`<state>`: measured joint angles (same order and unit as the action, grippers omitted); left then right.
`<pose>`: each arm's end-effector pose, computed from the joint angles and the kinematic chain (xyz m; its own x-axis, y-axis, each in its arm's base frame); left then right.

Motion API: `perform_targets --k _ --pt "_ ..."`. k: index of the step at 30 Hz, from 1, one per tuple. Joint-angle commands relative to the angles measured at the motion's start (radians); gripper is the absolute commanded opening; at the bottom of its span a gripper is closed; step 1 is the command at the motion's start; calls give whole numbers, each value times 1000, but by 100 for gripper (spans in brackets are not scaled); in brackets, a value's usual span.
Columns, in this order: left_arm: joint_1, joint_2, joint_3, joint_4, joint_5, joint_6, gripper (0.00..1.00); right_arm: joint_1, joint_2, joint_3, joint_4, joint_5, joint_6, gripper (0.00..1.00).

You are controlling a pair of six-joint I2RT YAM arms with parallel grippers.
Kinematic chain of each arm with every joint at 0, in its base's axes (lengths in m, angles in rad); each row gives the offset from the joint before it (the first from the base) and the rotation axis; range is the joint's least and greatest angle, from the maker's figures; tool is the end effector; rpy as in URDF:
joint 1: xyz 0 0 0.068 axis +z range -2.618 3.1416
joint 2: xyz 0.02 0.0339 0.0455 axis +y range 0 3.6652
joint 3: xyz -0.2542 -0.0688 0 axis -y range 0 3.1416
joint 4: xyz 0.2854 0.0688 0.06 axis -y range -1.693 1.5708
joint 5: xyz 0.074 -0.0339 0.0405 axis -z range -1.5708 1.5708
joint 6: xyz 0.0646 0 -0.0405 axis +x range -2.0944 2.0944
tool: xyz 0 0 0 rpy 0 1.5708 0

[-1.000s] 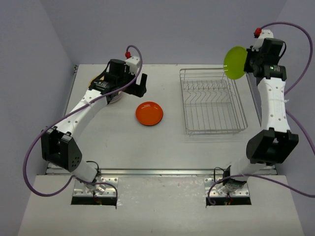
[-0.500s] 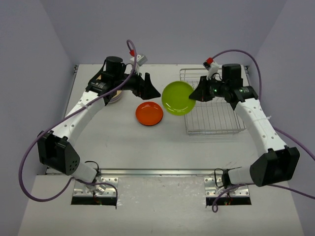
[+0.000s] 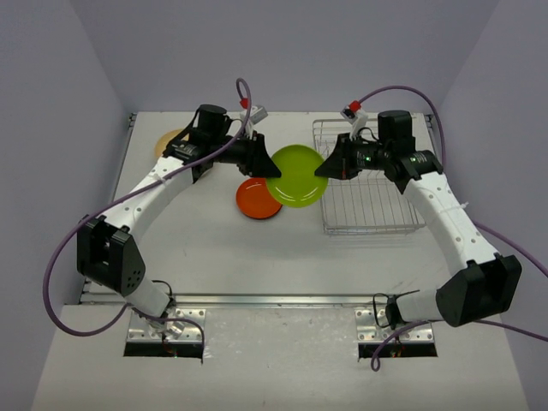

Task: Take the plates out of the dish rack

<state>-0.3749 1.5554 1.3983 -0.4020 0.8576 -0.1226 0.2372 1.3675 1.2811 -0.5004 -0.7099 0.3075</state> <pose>0.3598 -0.1941 0.3206 -0.5921 0.1470 -0.7923 0.7695 0.3950 -0.5018 0.3406 0.1257 0.3295 -0.7266 0.0605 -0.6844 -0.5097 0.6204 0.5960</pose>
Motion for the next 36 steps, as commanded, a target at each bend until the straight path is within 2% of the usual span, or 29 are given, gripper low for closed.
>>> perform_targets --k 1,3,5,8,9,10,11,15,20,25,32,36 --pt "-8 3 8 -1 27 36 3 5 12 47 59 -44 23 5" --pt "-3 8 8 -22 24 49 0 5 15 48 54 -28 25 13" --pt "16 12 -6 -25 35 51 0 5 19 52 35 -4 21 28" --pt "56 24 -11 -38 55 49 0 5 3 37 25 52 13 61" --pt "82 37 -5 -52 65 49 0 3 -9 24 23 90 10 81" --pt "99 47 -1 -60 70 50 0 1 -15 9 19 135 3 94" --pt "139 56 2 -68 76 49 0 -4 -23 -1 19 156 0 98" --pt "215 128 34 -144 5 84 0 -39 -42 -29 16 222 -4 99" --pt "253 246 72 -241 -37 160 0 -114 -30 -33 10 191 20 99" --pt "279 336 76 -240 -45 163 0 -170 -27 -34 -2 159 27 99" --pt "292 434 127 -251 -49 160 0 -184 -31 -40 -11 153 19 99" --pt "295 497 156 -258 -54 161 8 -188 -28 -40 -10 152 17 99"
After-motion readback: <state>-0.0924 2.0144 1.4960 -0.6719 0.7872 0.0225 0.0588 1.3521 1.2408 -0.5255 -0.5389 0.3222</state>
